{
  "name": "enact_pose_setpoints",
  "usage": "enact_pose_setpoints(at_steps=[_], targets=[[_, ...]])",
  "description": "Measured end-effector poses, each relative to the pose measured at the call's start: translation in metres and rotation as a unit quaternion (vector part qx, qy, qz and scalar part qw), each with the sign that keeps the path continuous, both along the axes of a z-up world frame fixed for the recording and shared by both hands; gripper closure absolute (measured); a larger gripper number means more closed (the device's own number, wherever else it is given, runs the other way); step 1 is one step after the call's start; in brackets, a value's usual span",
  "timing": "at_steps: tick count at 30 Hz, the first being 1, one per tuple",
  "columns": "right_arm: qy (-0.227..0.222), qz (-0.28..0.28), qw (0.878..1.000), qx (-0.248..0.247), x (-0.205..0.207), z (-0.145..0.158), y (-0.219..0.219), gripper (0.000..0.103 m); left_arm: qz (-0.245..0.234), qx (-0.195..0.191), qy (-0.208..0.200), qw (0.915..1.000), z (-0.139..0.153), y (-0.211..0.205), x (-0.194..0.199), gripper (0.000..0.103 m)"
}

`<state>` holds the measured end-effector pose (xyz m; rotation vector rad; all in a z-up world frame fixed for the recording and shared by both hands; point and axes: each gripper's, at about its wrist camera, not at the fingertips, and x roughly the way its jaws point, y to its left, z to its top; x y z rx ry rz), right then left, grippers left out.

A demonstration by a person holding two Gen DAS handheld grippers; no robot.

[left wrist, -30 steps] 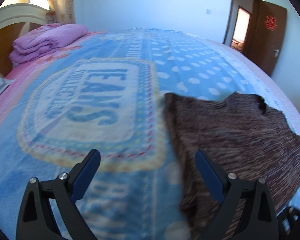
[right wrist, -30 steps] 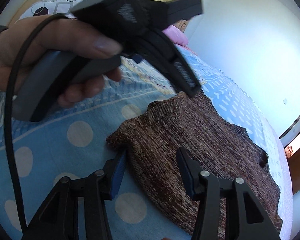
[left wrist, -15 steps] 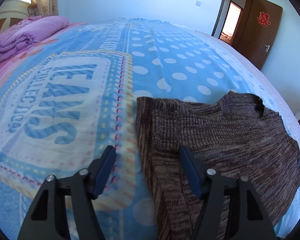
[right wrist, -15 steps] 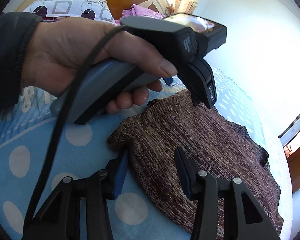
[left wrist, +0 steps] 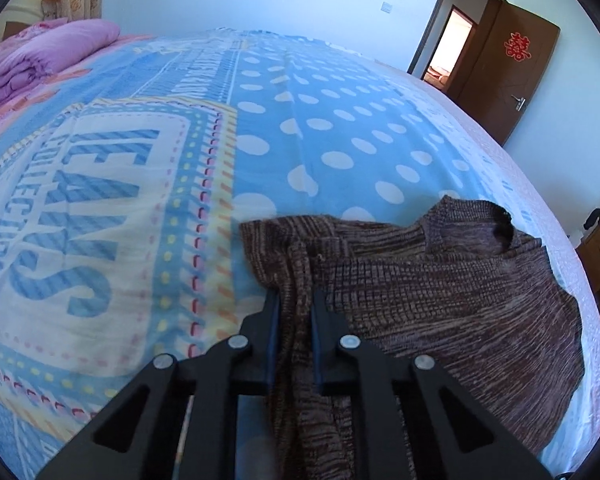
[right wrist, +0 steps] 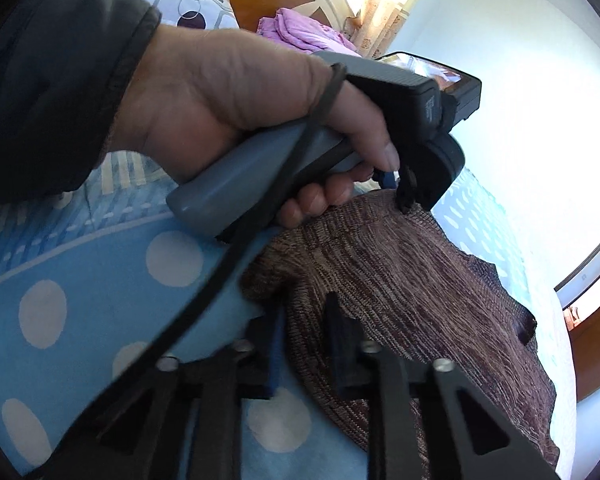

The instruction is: Fold small clothes

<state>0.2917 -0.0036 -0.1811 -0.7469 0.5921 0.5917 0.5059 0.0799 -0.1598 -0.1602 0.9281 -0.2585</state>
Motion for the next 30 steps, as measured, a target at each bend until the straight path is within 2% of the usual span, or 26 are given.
enact_pose_setpoints(at_steps=[7,15,21,25,28,30], targets=[[0.030,-0.021,0.997,0.065,0.003,0.025,-0.025,0.094,0.008,-0.015,0.015,0.9997,0.020,0.004,-0.001,0.089],[0.081,-0.060,0.983,0.150,0.017,0.042,-0.072,0.095,-0.003,-0.011,-0.003,0.9999,0.052,-0.008,-0.010,0.090],[0.085,-0.075,0.976,0.184,0.000,0.046,-0.095,0.095,-0.008,-0.019,-0.016,0.9997,0.076,-0.026,-0.015,0.090],[0.088,-0.085,0.969,0.213,-0.007,0.059,-0.120,0.095,-0.018,-0.022,-0.027,0.9992,0.097,-0.047,-0.020,0.090],[0.085,-0.094,0.964,0.235,0.008,0.073,-0.139,0.095,-0.025,-0.025,-0.037,0.9987,0.110,-0.063,-0.022,0.090],[0.084,-0.102,0.958,0.256,0.003,0.083,-0.156,0.095,-0.033,-0.027,-0.040,0.9983,0.116,-0.077,-0.022,0.090]])
